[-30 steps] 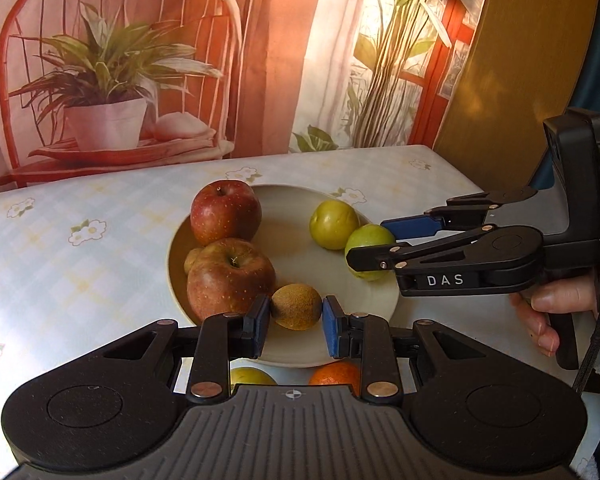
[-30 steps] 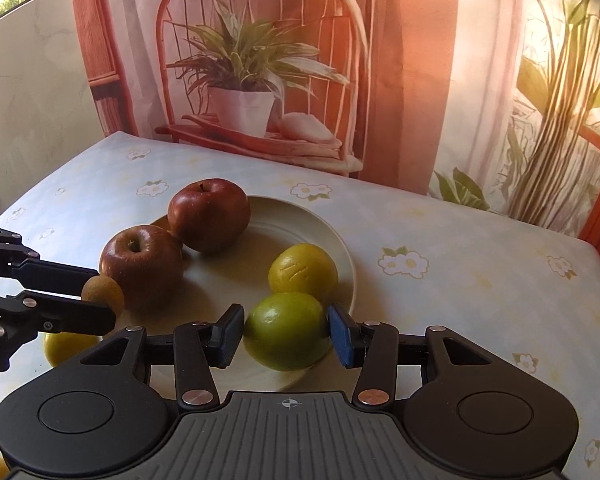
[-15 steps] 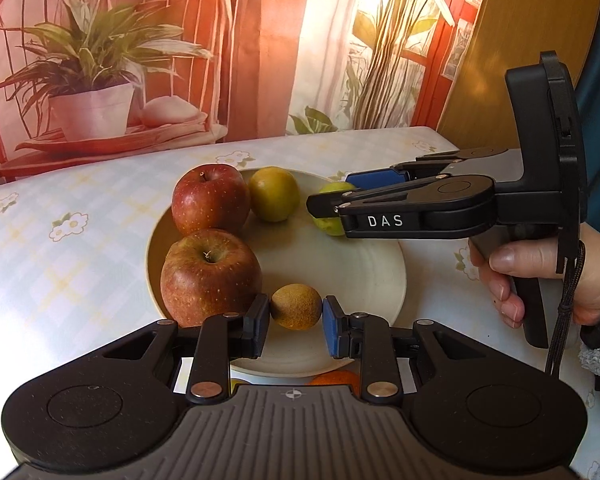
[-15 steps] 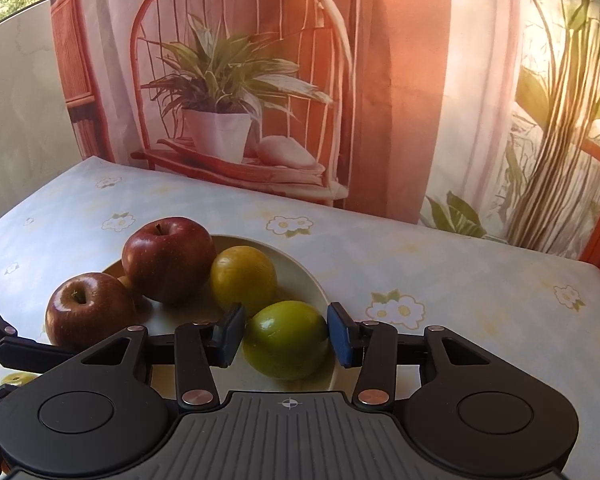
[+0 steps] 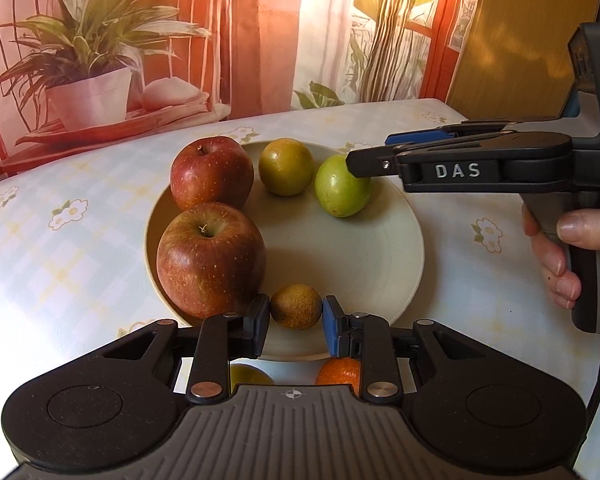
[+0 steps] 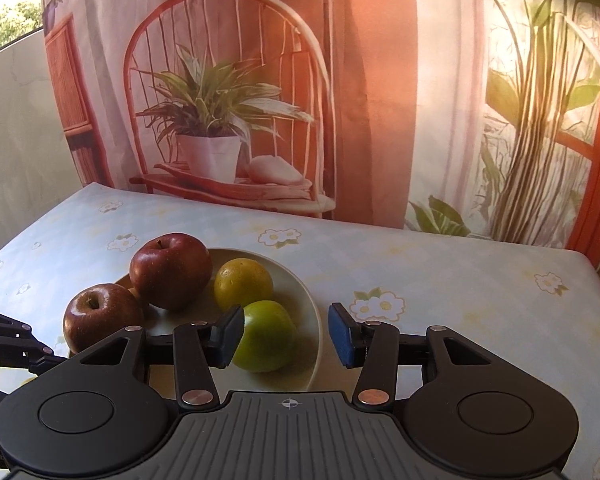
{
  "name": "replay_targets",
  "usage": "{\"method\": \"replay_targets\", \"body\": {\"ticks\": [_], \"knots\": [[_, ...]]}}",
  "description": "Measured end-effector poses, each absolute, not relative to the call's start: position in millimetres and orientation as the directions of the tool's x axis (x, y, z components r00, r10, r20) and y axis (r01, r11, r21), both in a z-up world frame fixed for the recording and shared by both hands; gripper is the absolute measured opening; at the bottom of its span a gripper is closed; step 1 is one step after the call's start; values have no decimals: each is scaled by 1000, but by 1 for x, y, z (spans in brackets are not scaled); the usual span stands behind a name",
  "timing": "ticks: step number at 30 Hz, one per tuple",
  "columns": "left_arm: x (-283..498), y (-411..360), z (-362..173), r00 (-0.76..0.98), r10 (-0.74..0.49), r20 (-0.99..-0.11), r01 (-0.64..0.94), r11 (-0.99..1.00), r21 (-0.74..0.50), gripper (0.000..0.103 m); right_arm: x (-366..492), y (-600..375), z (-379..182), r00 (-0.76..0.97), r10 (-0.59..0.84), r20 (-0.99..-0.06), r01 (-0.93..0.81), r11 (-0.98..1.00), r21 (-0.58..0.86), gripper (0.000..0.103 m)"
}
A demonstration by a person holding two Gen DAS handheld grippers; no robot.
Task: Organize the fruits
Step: 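Lower the brown fruit onto the plate and open the left gripper while the right gripper releases the lime there, then withdraw both open grippers from the plate back to the loose fruit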
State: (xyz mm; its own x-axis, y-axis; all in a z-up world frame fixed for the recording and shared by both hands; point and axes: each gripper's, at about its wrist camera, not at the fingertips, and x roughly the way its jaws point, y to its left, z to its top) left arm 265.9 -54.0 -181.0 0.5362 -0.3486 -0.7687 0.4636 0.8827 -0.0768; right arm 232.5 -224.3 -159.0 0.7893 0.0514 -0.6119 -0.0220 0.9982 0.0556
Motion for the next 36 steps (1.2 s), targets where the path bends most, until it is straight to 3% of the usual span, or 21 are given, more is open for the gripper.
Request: {"method": "replay_targets", "body": {"ticks": [20, 31, 36], "knots": [[235, -12, -154, 581, -356, -732, 389, 911, -134, 31, 137, -211, -143, 824, 28, -565, 79, 983, 164, 43], [186, 20, -141, 647, -322, -691, 356, 929, -99, 31, 89, -164, -139, 812, 23, -583, 70, 988, 137, 43], [164, 33, -146, 643, -346, -683, 338, 929, -152, 31, 67, -149, -143, 805, 21, -593, 88, 984, 155, 43]]}}
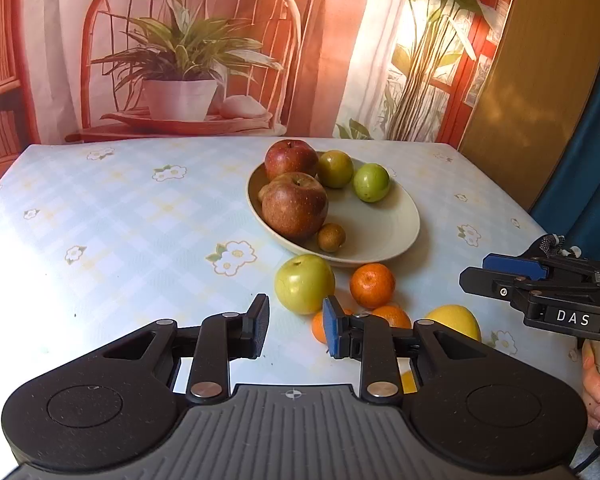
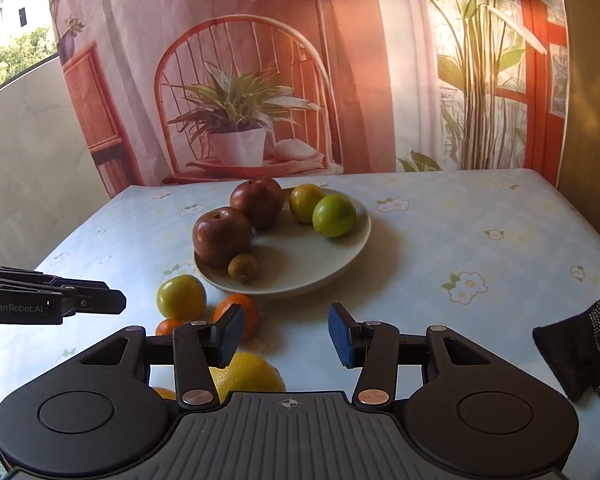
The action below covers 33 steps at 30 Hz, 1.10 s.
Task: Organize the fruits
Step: 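Withdraw both open grippers from the plate back to the loose fruit, then move the right gripper to the yellow lemon while the left gripper approaches the grapefruit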
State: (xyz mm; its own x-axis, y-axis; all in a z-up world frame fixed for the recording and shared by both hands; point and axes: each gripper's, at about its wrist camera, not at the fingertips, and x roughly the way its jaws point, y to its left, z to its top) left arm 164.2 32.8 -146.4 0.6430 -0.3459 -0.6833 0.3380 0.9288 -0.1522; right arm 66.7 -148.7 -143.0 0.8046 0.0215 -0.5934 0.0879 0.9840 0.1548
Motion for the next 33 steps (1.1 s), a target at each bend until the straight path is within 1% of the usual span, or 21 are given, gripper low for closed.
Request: {"method": "replay_targets", "body": {"ticks": [10, 19, 26, 33], "knots": [[136, 47, -152, 651, -367, -665, 318, 927, -200, 31, 38, -125, -147, 773, 7, -634, 90, 988, 122, 43], [123, 54, -155, 651, -374, -661, 308, 926, -219, 31, 24, -115, -147, 716, 30, -697, 46, 995, 91, 43], [122, 52, -157, 641, -383, -665, 315, 922, -227, 31, 24, -106, -157, 651, 80, -755, -1, 995, 104, 43], [121, 51, -158, 642, -382, -665, 315, 922, -226, 31, 30, -95, -163, 613, 164, -773, -80, 986, 146, 43]]}}
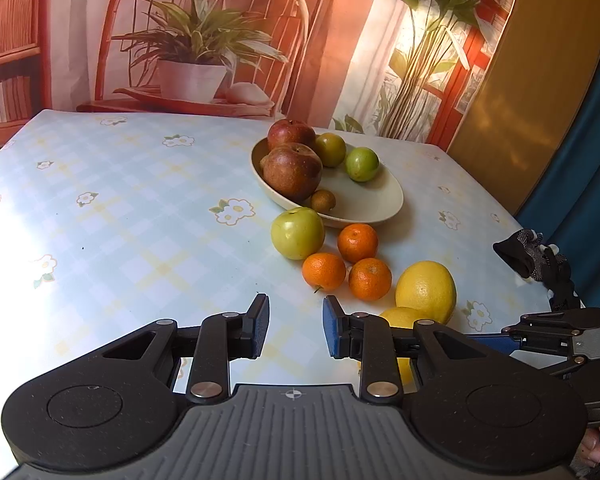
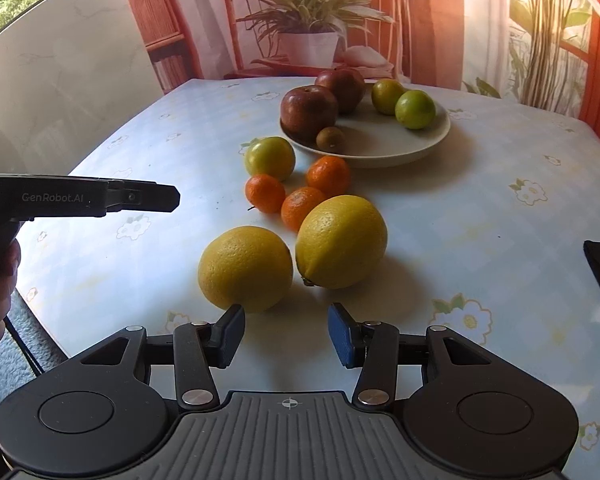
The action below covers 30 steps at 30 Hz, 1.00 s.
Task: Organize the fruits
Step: 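Move the right gripper to the yellow lemon while the left gripper approaches the grapefruit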
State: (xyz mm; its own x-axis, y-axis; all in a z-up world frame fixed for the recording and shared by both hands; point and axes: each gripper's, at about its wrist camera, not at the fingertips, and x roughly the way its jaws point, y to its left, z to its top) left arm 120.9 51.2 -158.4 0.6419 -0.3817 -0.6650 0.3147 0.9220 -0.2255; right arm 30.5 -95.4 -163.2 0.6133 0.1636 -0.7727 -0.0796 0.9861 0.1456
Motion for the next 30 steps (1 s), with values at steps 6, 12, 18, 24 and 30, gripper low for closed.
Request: {"method": "replay_targets", "body": {"ticks": [6, 12, 18, 24, 30], "knots": [[121, 54, -159, 647, -375, -664, 307, 925, -223, 31, 39, -83, -170, 577, 212, -789, -132, 977, 166, 43], [122, 56, -158, 654, -370, -660, 299, 928, -224, 31, 47, -73, -173, 562, 226, -796, -168, 973, 158, 42], [125, 57, -158, 650, -376, -660, 298, 925, -234, 31, 54, -67, -170, 566, 226, -793, -193, 971, 140, 42], [142, 52, -160, 626, -413, -661, 318, 910, -267, 31, 66, -60, -168, 569, 216, -793, -220, 970, 106, 42], [167, 36, -164, 564, -498, -658, 395, 863, -315, 30, 79, -52, -167, 577, 214, -788, -251, 965, 78, 41]]}}
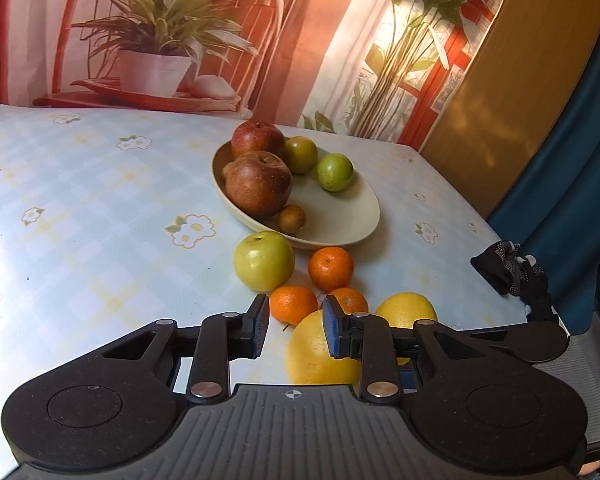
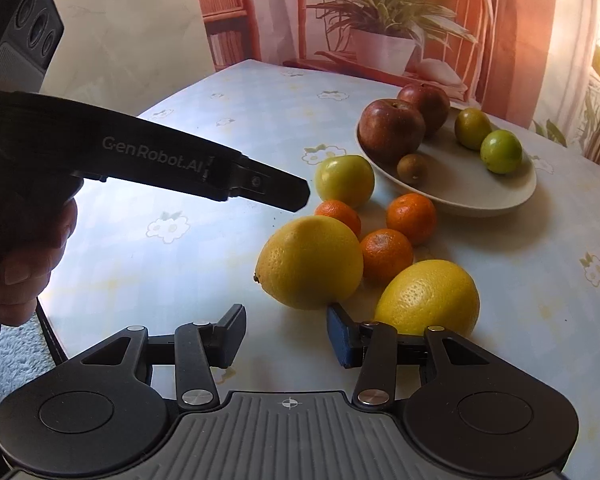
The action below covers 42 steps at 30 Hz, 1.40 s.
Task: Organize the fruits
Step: 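Move the right gripper to the yellow lemon while the left gripper approaches the grapefruit, then close the right gripper on the lemon while the left gripper closes on the grapefruit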
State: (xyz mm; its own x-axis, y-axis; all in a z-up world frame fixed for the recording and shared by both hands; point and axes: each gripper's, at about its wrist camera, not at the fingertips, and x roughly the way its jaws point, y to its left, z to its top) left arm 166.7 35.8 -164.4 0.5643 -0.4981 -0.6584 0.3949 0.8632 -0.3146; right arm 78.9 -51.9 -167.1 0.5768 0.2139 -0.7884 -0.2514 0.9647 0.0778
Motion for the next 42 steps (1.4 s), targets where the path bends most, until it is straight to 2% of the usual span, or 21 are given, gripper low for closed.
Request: {"method": "replay_targets", "body": {"ticks": [13, 24, 29, 33, 42], "knots": [[173, 37, -165, 543, -483, -687, 442, 860, -255, 31, 87, -55, -166, 593, 241, -768, -219, 966, 135, 44], [164, 53, -166, 543, -471, -695, 406, 872, -273, 30, 103, -36, -167, 609, 171, -774, -234, 972, 30, 51], [162, 62, -169, 537, -473, -698, 374, 876, -306, 28, 101, -25, -169, 638, 141, -757, -271, 961, -50, 50], [165, 69, -172, 521, -521, -676, 353, 852, -386, 28, 92, -22, -173, 661, 127, -739, -287, 953, -93, 50], [173, 52, -173, 503, -550, -667, 384, 834, -397, 28, 84, -20, -173, 672, 147, -726, -326, 938, -113, 50]]}}
